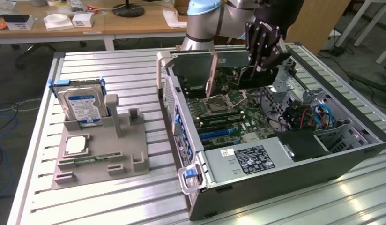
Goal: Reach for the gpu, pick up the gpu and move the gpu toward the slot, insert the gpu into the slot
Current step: 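Insert the gpu into the slot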
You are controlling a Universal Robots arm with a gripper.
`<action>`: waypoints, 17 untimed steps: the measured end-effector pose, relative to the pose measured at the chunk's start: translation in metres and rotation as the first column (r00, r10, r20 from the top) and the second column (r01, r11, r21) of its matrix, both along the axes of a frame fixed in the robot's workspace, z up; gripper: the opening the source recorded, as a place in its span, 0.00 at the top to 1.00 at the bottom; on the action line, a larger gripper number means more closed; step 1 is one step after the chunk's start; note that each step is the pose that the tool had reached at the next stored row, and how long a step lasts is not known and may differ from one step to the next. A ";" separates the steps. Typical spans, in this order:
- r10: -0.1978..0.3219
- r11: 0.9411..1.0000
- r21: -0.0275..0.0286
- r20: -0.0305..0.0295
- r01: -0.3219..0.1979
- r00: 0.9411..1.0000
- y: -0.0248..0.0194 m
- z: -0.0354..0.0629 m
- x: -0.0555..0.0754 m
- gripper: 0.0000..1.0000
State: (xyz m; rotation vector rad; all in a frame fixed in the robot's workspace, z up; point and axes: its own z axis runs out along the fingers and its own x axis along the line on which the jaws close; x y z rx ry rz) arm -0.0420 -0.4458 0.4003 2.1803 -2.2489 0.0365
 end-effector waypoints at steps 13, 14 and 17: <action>-0.009 1.000 -0.008 -0.008 0.009 1.000 0.0014 -0.0176 -0.006 0.74; -0.010 1.000 -0.006 -0.008 0.009 1.000 0.0021 -0.0189 -0.007 0.74; -0.009 1.000 -0.006 -0.009 0.009 1.000 0.0024 -0.0242 -0.009 0.74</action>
